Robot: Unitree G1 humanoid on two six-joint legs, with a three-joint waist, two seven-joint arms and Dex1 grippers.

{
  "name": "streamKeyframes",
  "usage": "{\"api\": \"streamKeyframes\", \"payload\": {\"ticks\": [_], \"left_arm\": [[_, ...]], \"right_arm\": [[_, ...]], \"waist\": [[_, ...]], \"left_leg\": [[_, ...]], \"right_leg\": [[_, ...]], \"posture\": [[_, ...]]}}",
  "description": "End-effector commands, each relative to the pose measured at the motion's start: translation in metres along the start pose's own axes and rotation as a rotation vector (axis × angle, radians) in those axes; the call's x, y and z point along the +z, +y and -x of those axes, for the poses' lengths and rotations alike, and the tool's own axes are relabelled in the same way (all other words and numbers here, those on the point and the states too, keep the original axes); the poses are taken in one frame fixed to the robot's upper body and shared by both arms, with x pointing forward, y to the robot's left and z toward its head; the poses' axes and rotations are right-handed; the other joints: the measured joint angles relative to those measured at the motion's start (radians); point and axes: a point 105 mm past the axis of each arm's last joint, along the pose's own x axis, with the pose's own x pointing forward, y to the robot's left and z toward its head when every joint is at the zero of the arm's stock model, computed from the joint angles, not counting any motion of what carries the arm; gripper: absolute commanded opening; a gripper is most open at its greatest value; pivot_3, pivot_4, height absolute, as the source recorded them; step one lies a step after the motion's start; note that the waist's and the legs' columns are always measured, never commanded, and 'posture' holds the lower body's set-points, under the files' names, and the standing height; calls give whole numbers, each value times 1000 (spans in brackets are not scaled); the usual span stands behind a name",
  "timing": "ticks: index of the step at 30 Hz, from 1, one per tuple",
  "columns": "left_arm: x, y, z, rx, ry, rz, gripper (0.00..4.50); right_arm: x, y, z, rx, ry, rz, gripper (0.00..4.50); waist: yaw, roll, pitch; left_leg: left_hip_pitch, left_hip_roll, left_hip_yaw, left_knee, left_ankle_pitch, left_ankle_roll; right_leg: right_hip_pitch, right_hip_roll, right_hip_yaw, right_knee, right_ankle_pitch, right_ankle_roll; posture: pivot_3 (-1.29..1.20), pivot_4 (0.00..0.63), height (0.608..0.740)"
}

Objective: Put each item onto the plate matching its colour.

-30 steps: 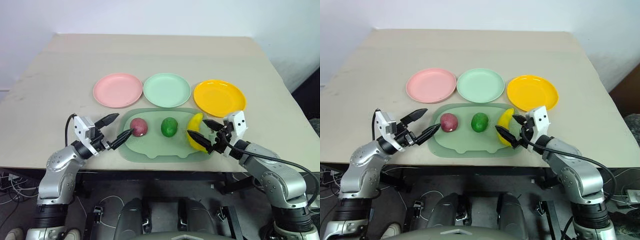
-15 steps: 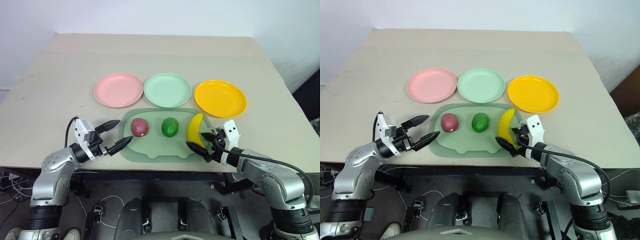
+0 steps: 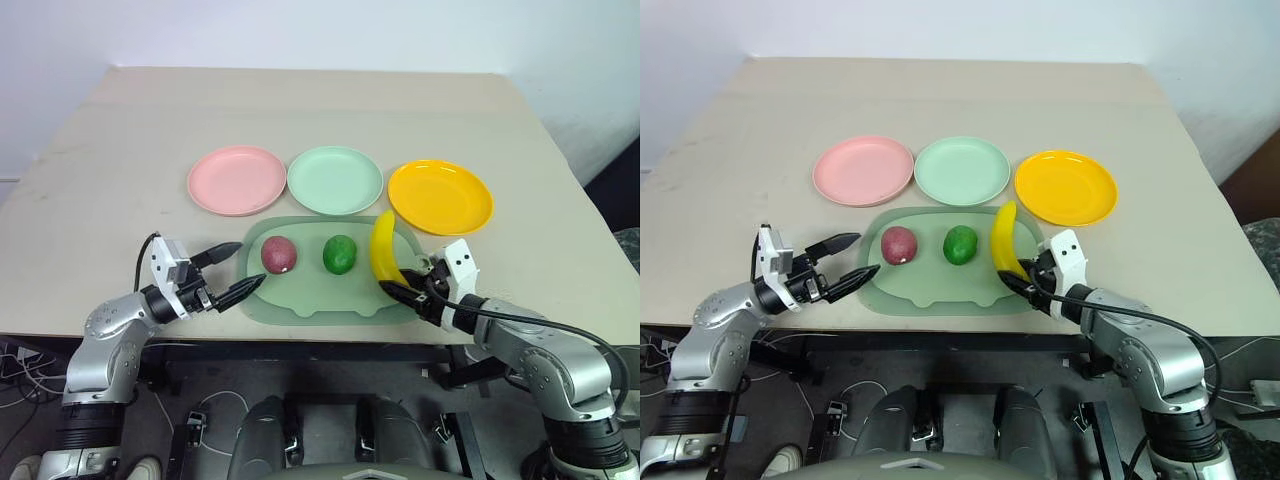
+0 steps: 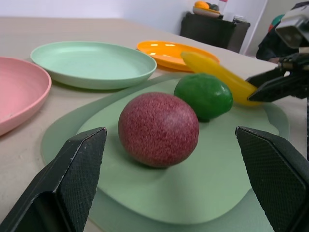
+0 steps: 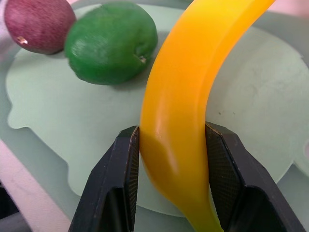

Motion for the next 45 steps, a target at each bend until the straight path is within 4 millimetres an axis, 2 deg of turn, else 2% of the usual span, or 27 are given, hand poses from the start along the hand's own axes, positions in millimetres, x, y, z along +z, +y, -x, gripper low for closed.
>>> {"api": "streamKeyframes", "payload": {"ticks": [1, 7, 10, 15, 18, 21, 26, 35, 36, 37, 39, 42, 45], "left_arm": [[7, 2, 2, -5, -20, -44, 4500], [8, 2, 1, -2, -29, -47, 4500], [9, 1, 1, 5, -40, -45, 4500], [9, -5, -1, 3, -42, -44, 4500], [12, -6, -1, 10, -45, -48, 4500], [14, -9, -2, 15, -48, -51, 4500], [17, -11, 0, 39, -50, -54, 4500], [20, -15, 3, 64, -43, -53, 4500], [20, -15, 3, 64, -42, -54, 4500], [20, -15, 3, 65, -42, -54, 4500], [21, -15, 3, 64, -41, -53, 4500], [21, -14, 3, 61, -36, -53, 4500], [21, -13, 3, 58, -35, -53, 4500]], "right_arm": [[32, 8, 10, 41, -96, 57, 1625], [65, 1, 10, 36, -155, 86, 1625], [91, -19, 2, -13, -197, 90, 1625], [108, -52, -15, -98, -149, 171, 1625], [114, -79, -28, -185, -91, 176, 1625], [114, -100, -39, -246, -34, 158, 1625], [106, -120, -48, -302, 49, 139, 1625], [91, -129, -51, -306, 145, 144, 1625], [90, -128, -51, -301, 148, 148, 2353], [91, -127, -51, -296, 142, 149, 2546], [94, -125, -50, -289, 123, 152, 3293], [105, -120, -37, -274, 71, 211, 4315], [107, -110, -27, -256, 69, 253, 4416]], "waist": [[-2, 0, 0], [-4, 0, 0], [-10, 1, 0], [-6, 1, 0], [-9, 1, 1], [-13, 1, 1], [-13, 2, 1], [-16, 3, 2], [-17, 3, 2], [-18, 3, 2], [-20, 3, 2], [-26, 3, 2], [-26, 3, 2]], "left_leg": [[0, 0, 0, 0, 0, 0], [1, 0, 0, 1, 0, 0], [1, 0, 0, 1, 0, 0], [1, 0, 1, 2, 0, 0], [0, 0, 2, 2, 1, 0], [0, 0, 4, 3, 1, 0], [-1, 0, 4, 3, 2, 1], [-2, 0, 5, 3, 1, -1], [-2, 0, 5, 3, 1, -1], [-2, 0, 5, 3, 1, -1], [-2, 0, 5, 3, 1, -1], [-2, 0, 5, 3, 1, -1], [-3, 0, 4, 3, 1, -1]], "right_leg": [[0, 0, 0, 0, 0, 0], [0, 0, 0, 1, 0, -1], [-1, 0, 1, 1, 1, -1], [-1, 0, 1, 1, 2, -1], [0, 0, 1, 2, 2, -1], [0, 0, 3, 5, 3, 2], [-1, 1, 3, 5, 3, 3], [-3, 1, 3, 6, 3, 3], [-3, 1, 3, 6, 3, 3], [-3, 1, 3, 6, 3, 3], [-3, 1, 3, 6, 3, 3], [-3, 1, 3, 6, 4, 3], [-4, 0, 3, 6, 3, 4]], "posture": [[0, 150, 695], [0, 150, 695], [0, 150, 695], [0, 150, 695], [0, 150, 695], [0, 150, 695], [0, 150, 695], [0, 150, 695], [0, 150, 695], [0, 150, 695], [0, 150, 695], [0, 150, 695], [0, 150, 695]]}}
